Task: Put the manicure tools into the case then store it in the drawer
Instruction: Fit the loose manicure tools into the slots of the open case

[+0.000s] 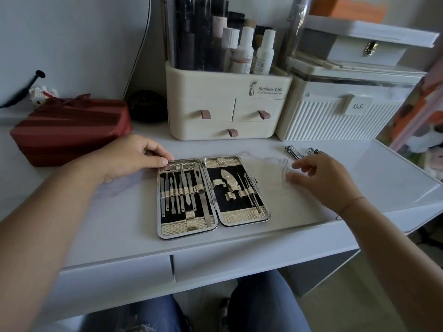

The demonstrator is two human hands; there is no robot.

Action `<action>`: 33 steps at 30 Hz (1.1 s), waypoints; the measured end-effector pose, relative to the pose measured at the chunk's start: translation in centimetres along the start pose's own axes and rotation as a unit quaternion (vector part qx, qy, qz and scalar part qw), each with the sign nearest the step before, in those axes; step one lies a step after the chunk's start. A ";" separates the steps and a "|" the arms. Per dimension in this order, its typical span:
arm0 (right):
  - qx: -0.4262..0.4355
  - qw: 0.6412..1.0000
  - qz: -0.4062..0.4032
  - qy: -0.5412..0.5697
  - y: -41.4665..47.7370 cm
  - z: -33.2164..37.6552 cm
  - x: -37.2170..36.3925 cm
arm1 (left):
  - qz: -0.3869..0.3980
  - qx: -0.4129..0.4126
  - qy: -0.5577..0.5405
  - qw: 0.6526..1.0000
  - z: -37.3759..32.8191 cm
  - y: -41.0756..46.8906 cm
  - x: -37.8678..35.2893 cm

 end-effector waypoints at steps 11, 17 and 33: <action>-0.042 0.997 0.068 0.011 2.2 1.7 -1.2 | 0.002 0.006 0.004 1.000 -0.1 -0.1 0.0; -0.022 0.991 0.131 0.007 2.9 2.4 -1.5 | 0.008 0.005 0.004 1.000 0.1 0.0 0.0; 0.025 0.979 0.196 -0.053 3.4 4.3 -1.9 | 0.006 0.003 0.003 1.000 0.1 -0.1 0.0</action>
Point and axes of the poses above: each hand's wrist, its own y-axis towards the middle knuckle, its own x-axis out of the back of the hand, z = x × y, the point moved 6 cm from there along y, towards the middle knuckle
